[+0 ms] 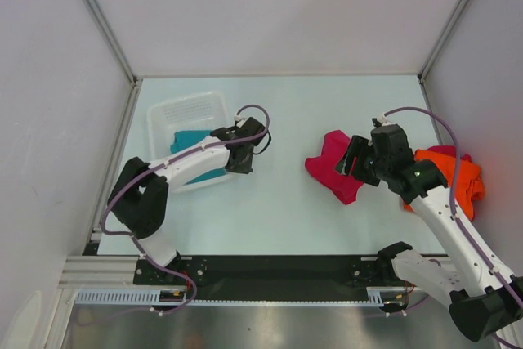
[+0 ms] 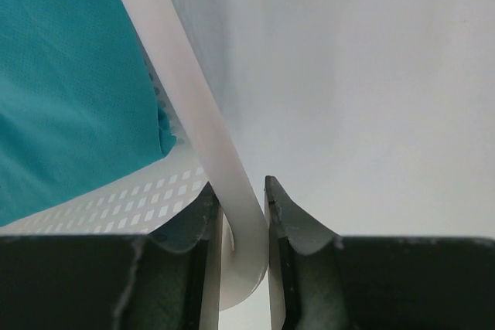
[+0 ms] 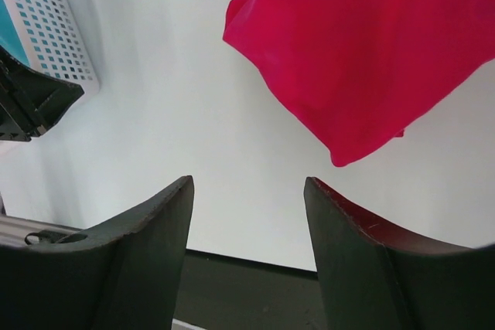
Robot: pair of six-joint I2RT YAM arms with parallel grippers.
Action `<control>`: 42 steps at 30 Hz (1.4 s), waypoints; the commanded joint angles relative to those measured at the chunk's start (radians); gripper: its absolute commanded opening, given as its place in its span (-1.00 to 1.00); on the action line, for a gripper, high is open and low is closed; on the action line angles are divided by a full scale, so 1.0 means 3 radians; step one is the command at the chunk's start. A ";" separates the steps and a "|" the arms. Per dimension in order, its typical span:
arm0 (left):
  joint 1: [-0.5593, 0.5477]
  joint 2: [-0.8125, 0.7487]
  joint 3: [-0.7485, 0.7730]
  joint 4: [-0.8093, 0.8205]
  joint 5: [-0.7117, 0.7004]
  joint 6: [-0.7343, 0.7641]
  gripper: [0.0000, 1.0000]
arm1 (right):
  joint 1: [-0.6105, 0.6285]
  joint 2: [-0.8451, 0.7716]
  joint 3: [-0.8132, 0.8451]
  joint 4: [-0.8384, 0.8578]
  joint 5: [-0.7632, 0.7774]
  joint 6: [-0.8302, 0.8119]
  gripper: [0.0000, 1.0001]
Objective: Fold and stack the t-shirts
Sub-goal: Move the tshirt to the center of the board
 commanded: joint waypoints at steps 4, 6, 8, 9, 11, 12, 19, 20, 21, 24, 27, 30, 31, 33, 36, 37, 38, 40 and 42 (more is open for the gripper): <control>0.0121 -0.0513 -0.0552 -0.0262 -0.0206 -0.0334 -0.84 | 0.0075 -0.0102 -0.0158 0.0274 -0.0297 0.0084 0.27; 0.0198 -0.0666 -0.0685 -0.0292 -0.0237 -0.0385 -0.82 | 0.0126 -0.0117 -0.0158 0.0274 -0.0308 0.0074 0.27; 0.0300 -0.0784 -0.0787 -0.0359 -0.0247 -0.0416 -0.81 | 0.0157 -0.0137 -0.0158 0.0268 -0.0308 0.0079 0.27; 0.0336 -0.0836 -0.0818 -0.0384 -0.0262 -0.0447 -0.80 | 0.0177 -0.0158 -0.0153 0.0268 -0.0323 0.0069 0.27; 0.0433 -0.0999 -0.0895 -0.0441 -0.0273 -0.0467 -0.78 | 0.0193 -0.0168 -0.0173 0.0279 -0.0338 0.0064 0.27; 0.0464 -0.1055 -0.0916 -0.0456 -0.0288 -0.0493 -0.78 | 0.0198 -0.0173 -0.0173 0.0284 -0.0359 0.0053 0.27; 0.0587 -0.1271 -0.1033 -0.0533 -0.0257 -0.0590 -0.76 | 0.0203 -0.0204 -0.0204 0.0218 -0.0384 -0.0064 0.28; 0.0582 -0.1250 -0.1028 -0.0538 -0.0257 -0.0600 -0.77 | 0.0188 -0.0229 -0.0214 0.0207 -0.0379 -0.0079 0.28; 0.0587 -0.1240 -0.1023 -0.0538 -0.0242 -0.0611 -0.76 | 0.0183 -0.0240 -0.0219 0.0197 -0.0369 -0.0095 0.28; 0.0582 -0.1204 -0.0993 -0.0543 -0.0211 -0.0606 -0.61 | 0.0137 -0.0301 -0.0276 0.0176 -0.0394 -0.0126 0.29; 0.0587 -0.1184 -0.0947 -0.0558 -0.0211 -0.0580 -0.02 | 0.0091 -0.0347 -0.0337 0.0176 -0.0430 -0.0131 0.29; 0.0587 -0.1168 -0.0834 -0.0655 -0.0283 -0.0636 0.56 | 0.0070 -0.0352 -0.0383 0.0197 -0.0456 -0.0141 0.29; 0.0587 -0.1184 -0.0799 -0.0752 -0.0334 -0.0667 0.69 | 0.0060 -0.0347 -0.0393 0.0217 -0.0466 -0.0141 0.29; 0.0587 -0.1235 -0.0661 -0.0834 -0.0405 -0.0687 0.72 | 0.0055 -0.0322 -0.0404 0.0233 -0.0487 -0.0141 0.29; 0.0576 -0.1383 -0.0385 -0.1094 -0.0528 -0.0728 0.75 | 0.0050 -0.0286 -0.0399 0.0284 -0.0512 -0.0141 0.29; 0.0581 -0.1464 -0.0303 -0.1131 -0.0554 -0.0728 0.75 | 0.0050 -0.0255 -0.0393 0.0289 -0.0517 -0.0141 0.29; 0.0582 -0.1500 -0.0145 -0.1172 -0.0579 -0.0738 0.75 | 0.0050 -0.0250 -0.0393 0.0299 -0.0527 -0.0136 0.29; 0.0576 -0.1557 -0.0017 -0.1223 -0.0590 -0.0739 0.76 | 0.0050 -0.0230 -0.0388 0.0314 -0.0528 -0.0141 0.29; 0.0571 -0.1623 0.0107 -0.1183 -0.0564 -0.0739 0.76 | 0.0050 -0.0219 -0.0378 0.0314 -0.0528 -0.0141 0.28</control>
